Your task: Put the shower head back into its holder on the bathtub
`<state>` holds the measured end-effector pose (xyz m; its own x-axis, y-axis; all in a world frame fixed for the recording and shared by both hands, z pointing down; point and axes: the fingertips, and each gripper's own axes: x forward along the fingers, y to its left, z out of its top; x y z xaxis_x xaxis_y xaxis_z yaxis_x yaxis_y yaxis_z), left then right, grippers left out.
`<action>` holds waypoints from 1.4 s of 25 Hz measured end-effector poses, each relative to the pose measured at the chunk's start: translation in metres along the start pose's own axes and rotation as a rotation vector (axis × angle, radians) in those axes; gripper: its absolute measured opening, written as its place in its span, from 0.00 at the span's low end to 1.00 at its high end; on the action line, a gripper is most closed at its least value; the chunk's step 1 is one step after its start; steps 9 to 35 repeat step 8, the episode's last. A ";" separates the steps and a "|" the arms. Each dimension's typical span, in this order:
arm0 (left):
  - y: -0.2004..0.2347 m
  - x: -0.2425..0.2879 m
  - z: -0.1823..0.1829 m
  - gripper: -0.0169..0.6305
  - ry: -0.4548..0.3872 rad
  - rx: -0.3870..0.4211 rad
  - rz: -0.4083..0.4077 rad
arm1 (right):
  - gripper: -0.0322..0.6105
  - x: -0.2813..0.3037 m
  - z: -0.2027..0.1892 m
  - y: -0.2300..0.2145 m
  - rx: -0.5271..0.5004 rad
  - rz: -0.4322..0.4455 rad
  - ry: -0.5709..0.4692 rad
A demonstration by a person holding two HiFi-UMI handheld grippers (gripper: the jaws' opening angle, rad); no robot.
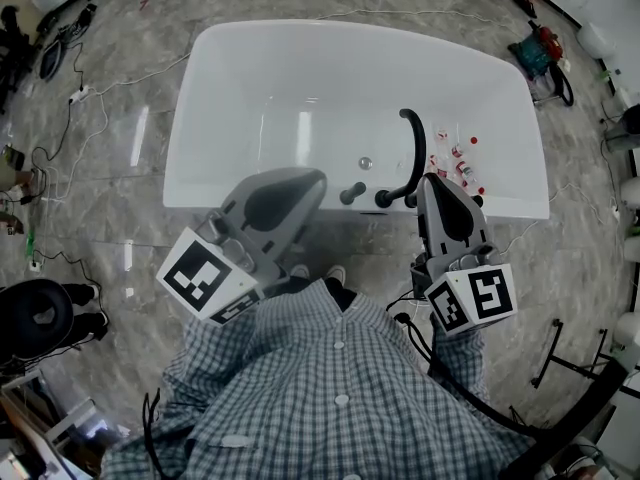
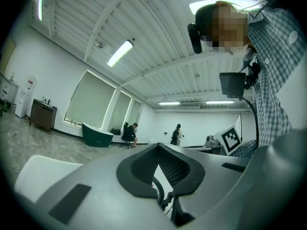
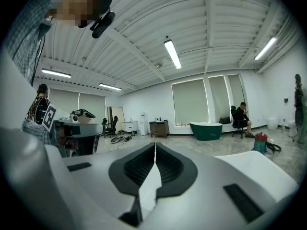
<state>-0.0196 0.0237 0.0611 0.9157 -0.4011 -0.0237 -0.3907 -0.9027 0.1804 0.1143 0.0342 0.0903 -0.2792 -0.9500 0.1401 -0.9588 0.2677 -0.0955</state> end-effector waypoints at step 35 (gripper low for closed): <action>0.001 0.000 0.001 0.04 -0.001 0.003 0.008 | 0.08 0.003 -0.001 0.001 -0.001 0.014 0.003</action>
